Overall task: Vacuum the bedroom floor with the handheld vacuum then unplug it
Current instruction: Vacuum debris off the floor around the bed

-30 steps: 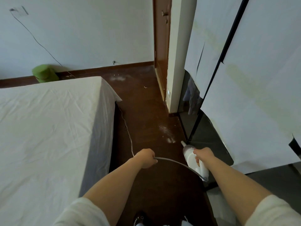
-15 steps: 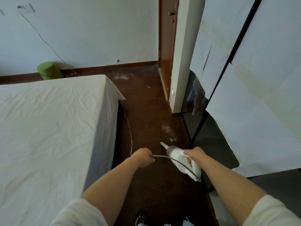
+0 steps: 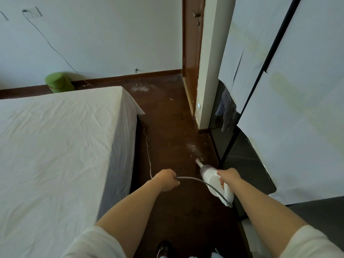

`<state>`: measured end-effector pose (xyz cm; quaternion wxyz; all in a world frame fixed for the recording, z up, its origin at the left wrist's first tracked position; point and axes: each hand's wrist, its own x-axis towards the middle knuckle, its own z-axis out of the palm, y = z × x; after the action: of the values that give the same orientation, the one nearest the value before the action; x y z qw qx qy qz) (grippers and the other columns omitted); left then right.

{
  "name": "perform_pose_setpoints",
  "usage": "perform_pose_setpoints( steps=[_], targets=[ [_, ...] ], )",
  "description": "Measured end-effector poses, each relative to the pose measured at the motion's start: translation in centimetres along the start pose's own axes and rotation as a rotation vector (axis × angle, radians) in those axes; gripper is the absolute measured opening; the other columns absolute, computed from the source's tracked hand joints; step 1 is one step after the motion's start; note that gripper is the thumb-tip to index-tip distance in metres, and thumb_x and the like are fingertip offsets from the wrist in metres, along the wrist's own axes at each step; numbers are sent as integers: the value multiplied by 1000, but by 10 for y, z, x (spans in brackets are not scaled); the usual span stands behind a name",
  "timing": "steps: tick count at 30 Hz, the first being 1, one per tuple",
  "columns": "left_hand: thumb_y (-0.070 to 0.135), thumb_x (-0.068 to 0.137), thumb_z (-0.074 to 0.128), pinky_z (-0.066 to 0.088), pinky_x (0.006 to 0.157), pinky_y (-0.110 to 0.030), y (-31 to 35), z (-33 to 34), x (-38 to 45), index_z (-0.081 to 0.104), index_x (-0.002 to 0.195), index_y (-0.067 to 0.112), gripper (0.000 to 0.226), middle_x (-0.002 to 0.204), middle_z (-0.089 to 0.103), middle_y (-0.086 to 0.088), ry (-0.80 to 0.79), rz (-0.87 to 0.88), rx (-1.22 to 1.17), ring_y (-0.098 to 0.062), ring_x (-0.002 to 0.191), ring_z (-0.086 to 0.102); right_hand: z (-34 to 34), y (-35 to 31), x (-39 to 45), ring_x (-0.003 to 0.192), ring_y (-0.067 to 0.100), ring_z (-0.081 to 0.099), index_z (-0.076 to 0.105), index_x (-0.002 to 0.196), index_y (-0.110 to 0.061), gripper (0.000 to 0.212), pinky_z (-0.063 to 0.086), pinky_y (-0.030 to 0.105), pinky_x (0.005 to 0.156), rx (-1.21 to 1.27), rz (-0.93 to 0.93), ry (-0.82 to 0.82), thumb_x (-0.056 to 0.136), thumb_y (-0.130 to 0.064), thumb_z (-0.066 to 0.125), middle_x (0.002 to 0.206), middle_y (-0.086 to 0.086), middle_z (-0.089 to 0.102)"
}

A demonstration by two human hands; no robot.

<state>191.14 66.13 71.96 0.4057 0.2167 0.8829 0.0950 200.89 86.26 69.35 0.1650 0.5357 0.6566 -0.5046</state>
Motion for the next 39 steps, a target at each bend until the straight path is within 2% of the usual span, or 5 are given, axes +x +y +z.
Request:
perform_pose_setpoints(
  steps=[6,19,22,28,39],
  targets=[
    [29,96,51,46,84,-28,14,2,3,60,112,9,28,109,61,-8,-19,26,29,-20,100,58,-25,-1,9,132,38,40,40,140,4,50,33,40,110,22,98,44,94,-10,55,140,24,43],
    [30,95,51,46,83,-27,5,3,2,60,111,10,27,112,62,-8,-13,-20,20,-21,103,60,-17,-10,-8,91,27,57,56,117,5,31,34,43,108,-34,30,-28,96,-18,51,76,11,58],
    [30,95,52,47,83,-27,2,2,1,60,114,11,28,112,62,-7,-3,-35,-10,-20,103,60,-7,-16,-12,107,31,55,56,116,4,30,37,42,108,-29,17,-54,97,-19,51,93,15,61],
    [30,95,51,46,86,-28,-6,-2,-2,59,118,10,30,114,62,-7,11,-54,-23,-20,105,59,9,-17,-12,63,19,51,55,73,-3,25,44,38,94,-29,-35,-75,95,-14,53,62,8,53],
    [29,96,51,46,86,-26,-2,1,-2,59,120,10,31,116,61,-7,4,-44,-17,-20,106,58,3,-7,-1,85,25,56,58,72,-1,29,43,41,101,-45,-20,9,96,-16,51,66,9,57]
  ],
)
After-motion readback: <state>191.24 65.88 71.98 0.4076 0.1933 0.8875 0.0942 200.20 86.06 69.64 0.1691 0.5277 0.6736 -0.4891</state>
